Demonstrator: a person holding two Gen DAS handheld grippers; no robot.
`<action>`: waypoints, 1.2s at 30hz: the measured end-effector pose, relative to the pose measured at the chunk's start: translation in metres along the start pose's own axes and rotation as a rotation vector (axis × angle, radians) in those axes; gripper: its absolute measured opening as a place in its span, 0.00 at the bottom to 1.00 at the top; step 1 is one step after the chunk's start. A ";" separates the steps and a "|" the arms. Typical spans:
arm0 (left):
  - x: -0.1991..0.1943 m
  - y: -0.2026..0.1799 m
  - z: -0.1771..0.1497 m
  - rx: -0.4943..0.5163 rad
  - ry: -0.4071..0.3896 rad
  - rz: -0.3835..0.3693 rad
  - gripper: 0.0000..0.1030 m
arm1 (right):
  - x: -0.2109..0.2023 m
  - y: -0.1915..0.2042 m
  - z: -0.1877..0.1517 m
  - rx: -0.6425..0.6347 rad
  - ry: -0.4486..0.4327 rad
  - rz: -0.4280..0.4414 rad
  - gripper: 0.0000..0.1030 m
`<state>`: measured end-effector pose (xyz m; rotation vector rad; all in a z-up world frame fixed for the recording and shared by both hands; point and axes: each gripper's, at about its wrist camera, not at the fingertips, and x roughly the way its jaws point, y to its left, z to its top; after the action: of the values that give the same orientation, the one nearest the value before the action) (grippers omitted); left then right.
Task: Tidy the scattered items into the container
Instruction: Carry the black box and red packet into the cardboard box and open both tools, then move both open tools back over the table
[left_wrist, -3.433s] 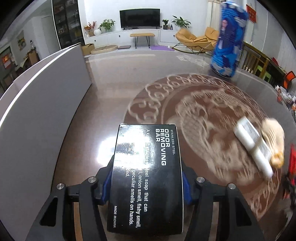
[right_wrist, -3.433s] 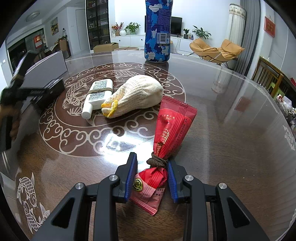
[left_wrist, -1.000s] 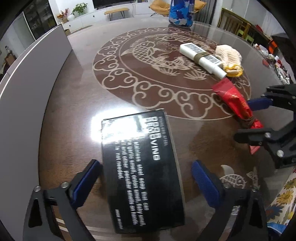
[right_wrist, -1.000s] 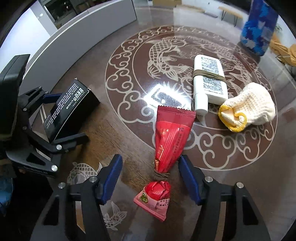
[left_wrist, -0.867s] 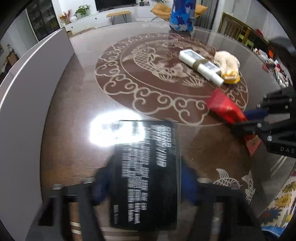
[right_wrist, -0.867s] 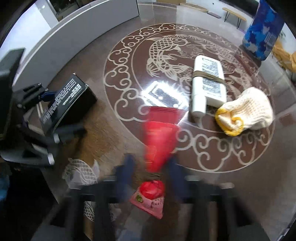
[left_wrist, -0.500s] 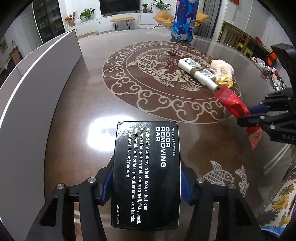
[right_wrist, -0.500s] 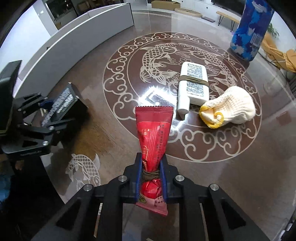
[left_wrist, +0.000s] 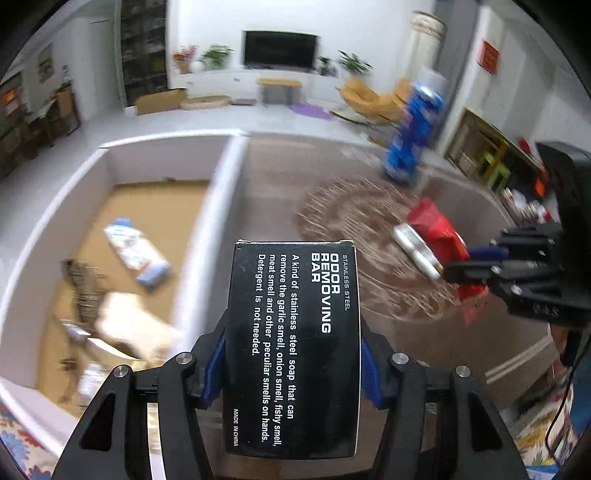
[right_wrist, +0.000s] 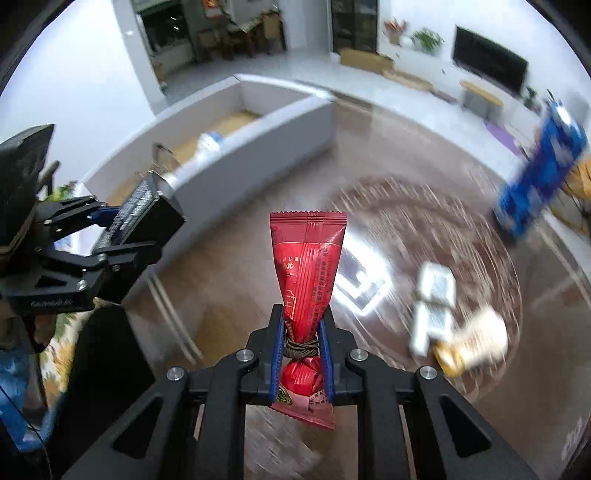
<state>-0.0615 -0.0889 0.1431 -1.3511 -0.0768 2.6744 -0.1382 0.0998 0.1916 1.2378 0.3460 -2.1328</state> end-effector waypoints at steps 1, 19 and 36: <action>-0.007 0.015 0.004 -0.015 -0.010 0.022 0.56 | -0.002 0.017 0.012 -0.012 -0.019 0.015 0.17; -0.004 0.240 -0.025 -0.293 0.088 0.349 0.56 | 0.112 0.263 0.117 -0.255 -0.001 0.233 0.18; -0.038 0.164 -0.018 -0.248 -0.122 0.385 0.78 | 0.061 0.166 0.050 -0.118 -0.346 0.109 0.95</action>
<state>-0.0417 -0.2566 0.1442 -1.3883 -0.1844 3.1593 -0.0870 -0.0760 0.1809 0.7836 0.2428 -2.1483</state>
